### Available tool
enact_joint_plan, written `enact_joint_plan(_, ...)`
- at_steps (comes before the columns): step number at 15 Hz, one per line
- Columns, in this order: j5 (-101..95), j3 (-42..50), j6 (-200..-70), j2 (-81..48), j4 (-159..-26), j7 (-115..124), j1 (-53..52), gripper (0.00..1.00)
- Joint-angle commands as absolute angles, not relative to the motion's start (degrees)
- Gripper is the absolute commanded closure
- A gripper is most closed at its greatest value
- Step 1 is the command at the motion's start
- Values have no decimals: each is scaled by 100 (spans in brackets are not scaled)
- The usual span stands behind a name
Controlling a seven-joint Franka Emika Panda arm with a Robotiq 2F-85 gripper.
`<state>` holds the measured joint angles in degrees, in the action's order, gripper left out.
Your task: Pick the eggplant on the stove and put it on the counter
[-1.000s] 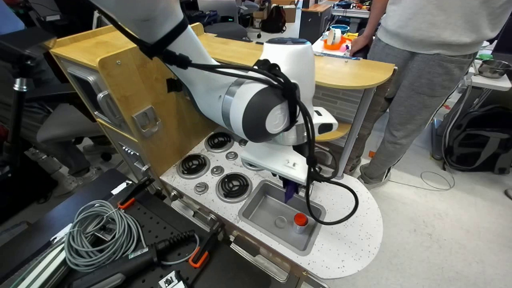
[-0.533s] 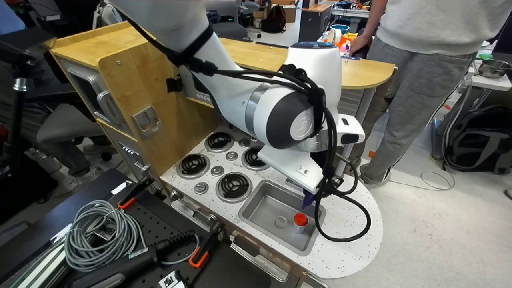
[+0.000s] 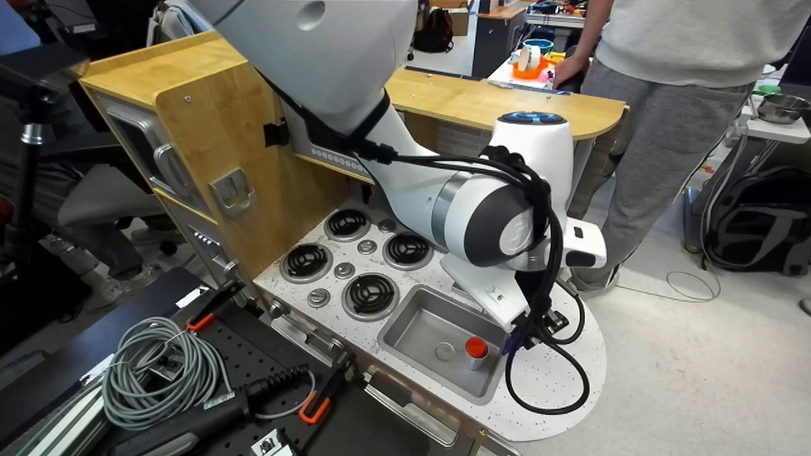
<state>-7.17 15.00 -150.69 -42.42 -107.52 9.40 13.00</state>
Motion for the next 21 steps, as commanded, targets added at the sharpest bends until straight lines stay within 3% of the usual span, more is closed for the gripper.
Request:
enact_joint_plan(1,-440,1569,-14586,-4784,-10119,1179,1256,92)
enact_joint_plan(12,331,1326,-11794,-5753,-8631,1233,1647,92)
enact_joint_plan(21,52,1693,-12277,-6383,-7806,1621,1585,92)
